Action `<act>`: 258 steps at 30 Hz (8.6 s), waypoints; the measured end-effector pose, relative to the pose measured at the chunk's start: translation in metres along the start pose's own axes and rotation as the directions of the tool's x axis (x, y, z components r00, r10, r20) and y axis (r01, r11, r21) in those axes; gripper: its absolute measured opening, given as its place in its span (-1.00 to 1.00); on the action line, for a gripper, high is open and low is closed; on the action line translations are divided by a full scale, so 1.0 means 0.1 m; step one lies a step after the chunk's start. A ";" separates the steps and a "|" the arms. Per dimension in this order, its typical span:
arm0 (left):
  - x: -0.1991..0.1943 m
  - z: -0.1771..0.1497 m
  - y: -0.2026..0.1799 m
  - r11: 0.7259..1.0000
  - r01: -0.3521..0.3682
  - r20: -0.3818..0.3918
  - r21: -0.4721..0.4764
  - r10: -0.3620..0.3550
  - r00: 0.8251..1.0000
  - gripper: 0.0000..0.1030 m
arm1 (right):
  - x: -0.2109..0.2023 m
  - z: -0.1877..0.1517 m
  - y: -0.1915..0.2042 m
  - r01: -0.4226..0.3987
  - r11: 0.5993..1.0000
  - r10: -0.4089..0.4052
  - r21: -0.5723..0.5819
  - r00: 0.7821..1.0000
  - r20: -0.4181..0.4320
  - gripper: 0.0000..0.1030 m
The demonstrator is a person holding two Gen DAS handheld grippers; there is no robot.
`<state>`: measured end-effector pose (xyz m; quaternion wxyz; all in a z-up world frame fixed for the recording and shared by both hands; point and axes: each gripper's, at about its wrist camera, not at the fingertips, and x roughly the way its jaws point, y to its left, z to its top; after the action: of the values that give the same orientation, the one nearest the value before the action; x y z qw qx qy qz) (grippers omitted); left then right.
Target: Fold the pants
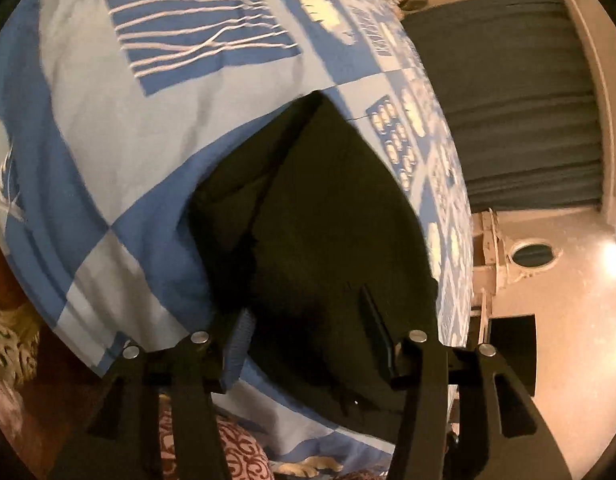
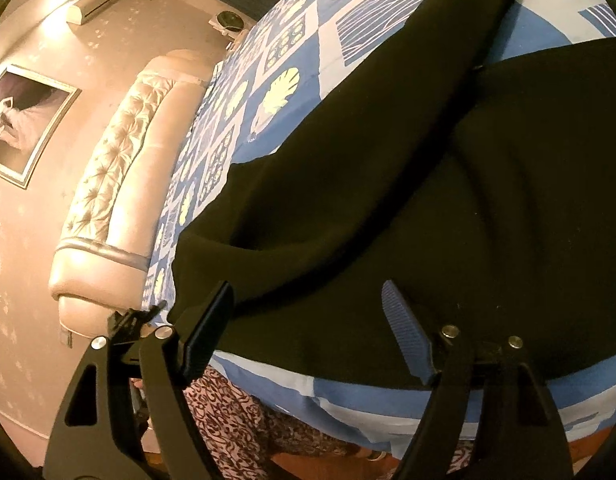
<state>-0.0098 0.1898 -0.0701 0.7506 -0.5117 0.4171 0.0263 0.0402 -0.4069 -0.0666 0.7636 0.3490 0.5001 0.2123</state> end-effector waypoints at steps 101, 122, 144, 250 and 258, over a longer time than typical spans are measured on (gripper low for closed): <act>0.35 -0.71 -0.96 0.888 -0.186 0.060 0.420 0.177 0.982 0.46 | -2.75 0.41 -2.14 -0.018 0.799 -0.418 0.601 0.701 0.577 0.28; 0.37 -0.74 -0.95 0.880 -0.201 0.072 0.432 0.188 0.980 0.47 | -2.35 0.30 -2.30 -0.096 0.802 -0.319 0.590 0.766 0.559 -0.87; 0.26 -1.23 -1.30 0.894 -0.035 0.000 0.447 0.039 0.999 0.48 | -2.26 -0.32 -1.89 -0.102 0.851 -0.203 0.515 0.841 0.502 -0.50; 0.06 -0.49 -0.83 0.906 -0.221 0.119 0.361 0.191 0.974 0.58 | -2.59 0.38 -2.95 -0.013 0.855 -0.240 0.519 0.877 0.416 -0.70; 0.04 -0.38 -0.73 0.895 -0.236 0.099 0.379 0.214 0.972 0.58 | -2.70 0.38 -2.74 -0.077 0.846 -0.216 0.528 0.855 0.471 -0.70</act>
<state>0.0041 0.1240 -0.0227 0.8399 -0.3006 0.4498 0.0438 -0.0423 -0.7835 -0.0953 0.7498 0.5701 0.3298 -0.0632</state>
